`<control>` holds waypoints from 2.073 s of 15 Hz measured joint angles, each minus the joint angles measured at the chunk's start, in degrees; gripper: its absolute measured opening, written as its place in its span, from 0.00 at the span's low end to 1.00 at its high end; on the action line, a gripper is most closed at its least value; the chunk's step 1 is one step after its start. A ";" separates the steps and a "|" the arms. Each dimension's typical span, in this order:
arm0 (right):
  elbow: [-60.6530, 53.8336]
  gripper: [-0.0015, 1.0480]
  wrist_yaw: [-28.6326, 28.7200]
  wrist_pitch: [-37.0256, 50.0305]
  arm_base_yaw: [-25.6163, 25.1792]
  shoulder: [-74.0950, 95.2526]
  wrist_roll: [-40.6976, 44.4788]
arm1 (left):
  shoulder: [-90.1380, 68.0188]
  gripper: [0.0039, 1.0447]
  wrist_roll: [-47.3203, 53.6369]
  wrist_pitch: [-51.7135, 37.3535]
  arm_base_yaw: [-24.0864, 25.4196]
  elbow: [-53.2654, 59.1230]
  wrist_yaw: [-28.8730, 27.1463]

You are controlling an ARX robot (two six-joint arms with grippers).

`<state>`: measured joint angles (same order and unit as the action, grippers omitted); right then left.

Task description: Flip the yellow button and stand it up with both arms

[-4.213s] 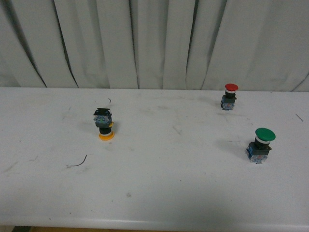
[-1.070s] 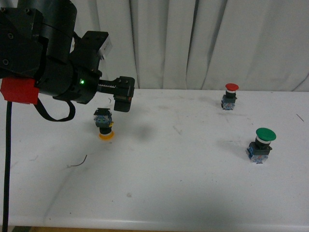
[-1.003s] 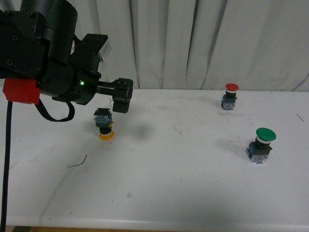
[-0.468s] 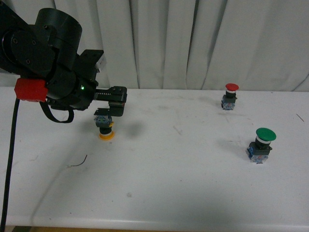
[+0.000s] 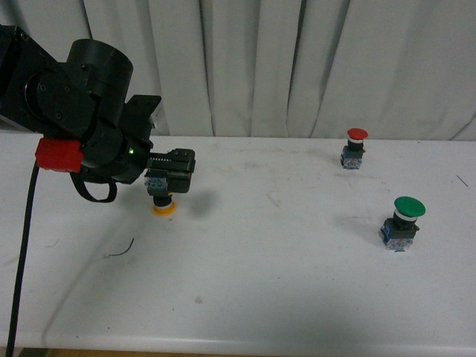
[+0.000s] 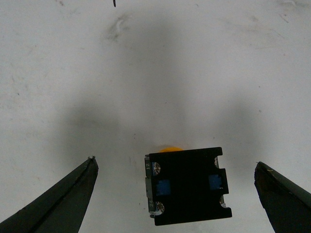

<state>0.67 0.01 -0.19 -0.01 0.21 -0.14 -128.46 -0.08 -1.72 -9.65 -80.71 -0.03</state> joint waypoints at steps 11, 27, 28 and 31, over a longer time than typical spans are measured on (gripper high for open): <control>0.00 0.94 0.00 0.00 0.00 0.00 0.00 | 0.00 0.35 0.07 -0.31 -0.39 -0.02 -1.42; 0.00 0.94 0.00 0.00 0.00 0.00 0.00 | 47.76 0.34 -24.41 -29.83 -10.25 46.21 15.56; 0.00 0.94 0.00 0.00 0.00 0.00 0.00 | 47.74 0.34 -28.33 -34.29 -9.53 47.95 18.75; 0.00 0.94 0.00 0.00 0.00 0.00 0.00 | 43.93 0.34 -44.76 -54.23 -8.79 51.25 26.97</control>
<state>0.67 0.01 -0.19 -0.01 0.21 -0.14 -84.53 -44.84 -55.94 -18.44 -29.45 26.94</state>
